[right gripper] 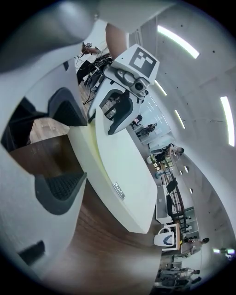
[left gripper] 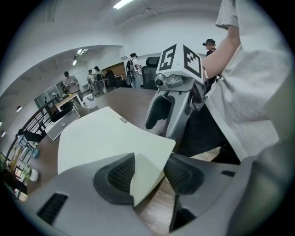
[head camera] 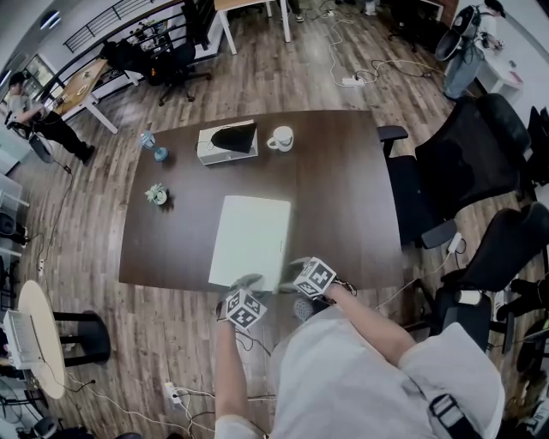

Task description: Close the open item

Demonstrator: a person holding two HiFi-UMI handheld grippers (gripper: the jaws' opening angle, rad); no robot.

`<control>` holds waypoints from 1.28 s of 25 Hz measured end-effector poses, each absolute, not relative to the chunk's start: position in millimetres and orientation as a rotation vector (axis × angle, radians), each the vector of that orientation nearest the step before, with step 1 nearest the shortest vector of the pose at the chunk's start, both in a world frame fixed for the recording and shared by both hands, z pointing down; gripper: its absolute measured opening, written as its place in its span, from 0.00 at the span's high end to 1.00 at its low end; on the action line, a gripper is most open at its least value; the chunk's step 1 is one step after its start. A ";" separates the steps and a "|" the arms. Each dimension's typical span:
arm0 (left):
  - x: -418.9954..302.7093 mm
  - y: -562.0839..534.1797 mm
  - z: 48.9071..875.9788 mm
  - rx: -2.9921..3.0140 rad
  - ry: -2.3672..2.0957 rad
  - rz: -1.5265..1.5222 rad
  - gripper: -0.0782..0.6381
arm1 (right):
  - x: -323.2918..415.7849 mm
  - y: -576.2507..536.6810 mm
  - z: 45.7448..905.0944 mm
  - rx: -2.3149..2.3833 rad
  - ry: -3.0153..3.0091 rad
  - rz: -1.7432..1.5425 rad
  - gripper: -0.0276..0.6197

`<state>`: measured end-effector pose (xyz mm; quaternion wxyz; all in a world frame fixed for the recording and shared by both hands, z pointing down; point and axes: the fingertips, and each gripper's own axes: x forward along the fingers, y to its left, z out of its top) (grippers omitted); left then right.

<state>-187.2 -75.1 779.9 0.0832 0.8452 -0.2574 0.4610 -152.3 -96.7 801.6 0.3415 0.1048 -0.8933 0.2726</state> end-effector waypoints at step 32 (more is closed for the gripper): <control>-153.7 -67.7 666.7 2.001 -1.754 0.225 0.52 | -71.4 -81.7 698.1 0.333 -2.563 0.613 0.50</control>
